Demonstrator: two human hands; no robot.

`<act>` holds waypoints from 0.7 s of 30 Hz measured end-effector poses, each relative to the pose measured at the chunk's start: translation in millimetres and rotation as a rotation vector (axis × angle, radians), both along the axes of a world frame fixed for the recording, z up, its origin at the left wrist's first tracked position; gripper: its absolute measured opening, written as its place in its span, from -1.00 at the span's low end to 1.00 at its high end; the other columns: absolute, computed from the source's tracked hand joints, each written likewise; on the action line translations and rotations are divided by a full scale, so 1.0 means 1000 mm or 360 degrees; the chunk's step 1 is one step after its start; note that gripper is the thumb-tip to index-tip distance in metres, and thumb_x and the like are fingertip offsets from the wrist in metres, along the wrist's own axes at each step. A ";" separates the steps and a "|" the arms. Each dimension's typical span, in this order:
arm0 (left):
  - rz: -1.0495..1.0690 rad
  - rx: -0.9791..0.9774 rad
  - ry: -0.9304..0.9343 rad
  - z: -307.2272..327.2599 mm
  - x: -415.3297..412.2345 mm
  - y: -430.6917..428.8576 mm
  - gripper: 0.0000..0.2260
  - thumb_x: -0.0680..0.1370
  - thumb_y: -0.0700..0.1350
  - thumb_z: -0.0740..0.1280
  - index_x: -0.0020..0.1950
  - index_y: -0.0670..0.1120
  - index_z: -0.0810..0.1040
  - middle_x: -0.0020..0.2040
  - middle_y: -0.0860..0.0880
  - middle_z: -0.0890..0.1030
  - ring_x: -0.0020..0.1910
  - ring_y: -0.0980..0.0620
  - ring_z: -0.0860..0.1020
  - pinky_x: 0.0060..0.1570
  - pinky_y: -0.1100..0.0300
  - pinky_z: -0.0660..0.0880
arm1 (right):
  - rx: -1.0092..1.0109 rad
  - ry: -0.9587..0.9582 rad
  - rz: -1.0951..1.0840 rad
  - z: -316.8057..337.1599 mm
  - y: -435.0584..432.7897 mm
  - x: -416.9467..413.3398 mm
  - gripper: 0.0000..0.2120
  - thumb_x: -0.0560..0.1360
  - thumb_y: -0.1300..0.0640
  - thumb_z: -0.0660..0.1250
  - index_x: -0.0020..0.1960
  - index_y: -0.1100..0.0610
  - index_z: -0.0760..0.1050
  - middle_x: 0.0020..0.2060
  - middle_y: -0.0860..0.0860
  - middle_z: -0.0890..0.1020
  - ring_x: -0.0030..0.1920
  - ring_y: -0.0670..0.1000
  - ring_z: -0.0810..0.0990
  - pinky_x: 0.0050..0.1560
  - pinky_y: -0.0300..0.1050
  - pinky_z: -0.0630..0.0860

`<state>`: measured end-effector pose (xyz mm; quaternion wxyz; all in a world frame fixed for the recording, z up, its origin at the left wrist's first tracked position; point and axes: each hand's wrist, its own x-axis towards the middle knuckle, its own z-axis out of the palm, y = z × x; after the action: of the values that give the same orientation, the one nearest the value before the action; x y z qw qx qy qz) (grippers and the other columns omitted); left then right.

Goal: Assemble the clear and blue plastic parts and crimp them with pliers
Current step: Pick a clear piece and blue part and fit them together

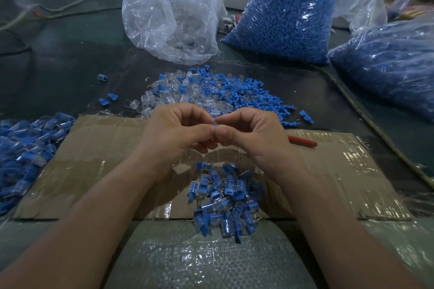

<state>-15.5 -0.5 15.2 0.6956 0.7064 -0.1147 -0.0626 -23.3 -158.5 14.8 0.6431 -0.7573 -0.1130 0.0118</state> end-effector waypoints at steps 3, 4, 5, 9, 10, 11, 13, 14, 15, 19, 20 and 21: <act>0.0029 -0.0134 0.0118 -0.001 0.002 0.001 -0.96 0.32 -0.28 0.41 -0.28 -0.19 0.57 -0.41 -0.08 0.61 -0.45 0.05 0.57 -0.42 0.30 0.53 | -0.0047 -0.0117 0.0047 -0.004 0.002 -0.001 -0.70 0.22 0.14 0.47 -0.06 0.01 0.56 -0.22 -0.08 0.68 -0.15 -0.09 0.67 -0.09 -0.25 0.58; 0.0036 -0.0167 0.0149 -0.001 0.002 0.001 -0.95 0.29 -0.26 0.41 -0.30 -0.18 0.57 -0.41 -0.08 0.61 -0.45 0.05 0.56 -0.43 0.30 0.53 | -0.0058 -0.0176 0.0055 -0.005 0.004 -0.002 -0.69 0.25 0.21 0.48 -0.04 0.00 0.57 -0.19 -0.06 0.68 -0.13 -0.06 0.67 -0.06 -0.20 0.59; 0.0039 -0.0190 0.0169 -0.001 0.002 0.002 -0.93 0.26 -0.22 0.41 -0.30 -0.18 0.57 -0.41 -0.09 0.61 -0.45 0.05 0.57 -0.44 0.30 0.52 | -0.0052 -0.0237 0.0049 -0.006 0.005 -0.002 -0.69 0.28 0.27 0.47 -0.03 0.01 0.57 -0.17 -0.05 0.67 -0.12 -0.05 0.67 -0.05 -0.18 0.59; 0.0012 -0.0197 0.0198 -0.001 0.003 0.002 -0.88 0.22 -0.19 0.39 -0.29 -0.18 0.57 -0.41 -0.11 0.62 -0.45 0.03 0.59 -0.46 0.30 0.51 | -0.0082 -0.0488 -0.0044 -0.009 0.006 -0.002 -0.72 0.33 0.30 0.44 -0.01 0.07 0.58 -0.17 -0.10 0.65 -0.13 -0.08 0.66 -0.08 -0.24 0.58; 0.0000 -0.0207 0.0216 -0.001 0.004 0.002 -0.89 0.22 -0.19 0.39 -0.30 -0.18 0.57 -0.42 -0.11 0.62 -0.46 0.03 0.59 -0.47 0.30 0.51 | -0.0116 -0.0542 -0.0071 -0.010 0.006 -0.001 -0.72 0.32 0.29 0.45 0.01 0.10 0.58 -0.18 -0.11 0.64 -0.13 -0.10 0.66 -0.09 -0.25 0.58; -0.0017 -0.0225 0.0240 0.000 0.005 0.002 -0.90 0.21 -0.20 0.39 -0.31 -0.18 0.57 -0.42 -0.12 0.62 -0.47 0.03 0.59 -0.48 0.31 0.51 | -0.0148 -0.0596 -0.0094 -0.010 0.006 -0.001 -0.70 0.32 0.28 0.45 0.04 0.12 0.57 -0.18 -0.12 0.64 -0.14 -0.11 0.66 -0.10 -0.26 0.58; -0.0062 -0.0292 0.0294 0.000 0.006 0.002 -0.90 0.20 -0.22 0.39 -0.32 -0.18 0.57 -0.42 -0.13 0.62 -0.47 0.03 0.59 -0.49 0.31 0.51 | -0.0205 -0.0699 -0.0125 -0.010 0.005 0.000 -0.68 0.33 0.26 0.44 0.07 0.16 0.54 -0.17 -0.14 0.63 -0.14 -0.15 0.64 -0.11 -0.30 0.56; -0.0087 -0.0341 0.0322 0.001 0.006 0.002 -0.90 0.20 -0.25 0.38 -0.31 -0.20 0.57 -0.41 -0.14 0.62 -0.47 0.02 0.60 -0.48 0.31 0.51 | -0.0225 -0.0738 -0.0143 -0.010 0.003 0.000 -0.67 0.33 0.26 0.44 0.08 0.17 0.53 -0.17 -0.14 0.62 -0.14 -0.18 0.64 -0.12 -0.33 0.55; -0.0110 -0.0385 0.0346 0.001 0.006 0.003 -0.88 0.20 -0.27 0.37 -0.29 -0.22 0.56 -0.40 -0.15 0.62 -0.46 0.01 0.60 -0.48 0.30 0.51 | -0.0237 -0.0762 -0.0162 -0.010 0.002 0.001 -0.66 0.33 0.27 0.44 0.09 0.17 0.52 -0.17 -0.14 0.62 -0.14 -0.20 0.63 -0.12 -0.34 0.55; -0.0138 -0.0394 0.0366 0.001 0.006 0.004 -0.84 0.17 -0.33 0.35 -0.26 -0.25 0.54 -0.40 -0.16 0.61 -0.45 -0.01 0.61 -0.47 0.30 0.52 | -0.0296 -0.0817 -0.0197 -0.011 0.000 0.002 -0.66 0.32 0.28 0.44 0.08 0.19 0.51 -0.17 -0.07 0.62 -0.15 -0.18 0.62 -0.12 -0.35 0.54; -0.0134 -0.0382 0.0366 0.001 0.006 0.004 -0.83 0.17 -0.33 0.35 -0.26 -0.26 0.54 -0.41 -0.15 0.61 -0.45 -0.01 0.60 -0.47 0.30 0.52 | -0.0314 -0.0829 -0.0190 -0.011 0.001 0.002 -0.66 0.32 0.28 0.44 0.08 0.19 0.51 -0.17 -0.05 0.62 -0.14 -0.17 0.62 -0.12 -0.36 0.54; -0.0131 -0.0368 0.0366 0.000 0.006 0.004 -0.83 0.17 -0.33 0.35 -0.26 -0.26 0.54 -0.41 -0.15 0.61 -0.46 0.00 0.60 -0.47 0.30 0.52 | -0.0324 -0.0838 -0.0184 -0.011 0.001 0.002 -0.67 0.32 0.28 0.44 0.08 0.19 0.51 -0.17 -0.05 0.62 -0.14 -0.18 0.62 -0.12 -0.37 0.54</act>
<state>-9.6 3.6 15.7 0.7777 0.6046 -0.0695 -0.1578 -21.7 -157.9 3.8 0.5118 -0.8002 -0.2310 -0.2105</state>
